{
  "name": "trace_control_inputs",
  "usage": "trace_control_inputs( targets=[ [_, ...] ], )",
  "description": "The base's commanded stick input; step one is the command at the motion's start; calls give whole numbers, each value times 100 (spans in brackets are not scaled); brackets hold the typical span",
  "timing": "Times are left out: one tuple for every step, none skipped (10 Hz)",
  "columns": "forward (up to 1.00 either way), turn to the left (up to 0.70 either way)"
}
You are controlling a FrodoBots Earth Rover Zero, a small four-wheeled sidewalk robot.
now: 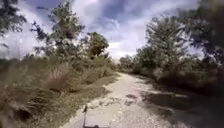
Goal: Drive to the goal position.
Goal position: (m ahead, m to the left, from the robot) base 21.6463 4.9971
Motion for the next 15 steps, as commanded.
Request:
trace_control_inputs(
  targets=[
    [99, -40],
    [99, -33],
    [99, -11],
    [99, 0],
    [100, 0],
    [100, 0],
    [100, 0],
    [100, -36],
    [100, -37],
    [100, -37],
    [100, -38],
    [100, -12],
    [100, 0],
    [100, 0],
    [100, 0]
  ],
)
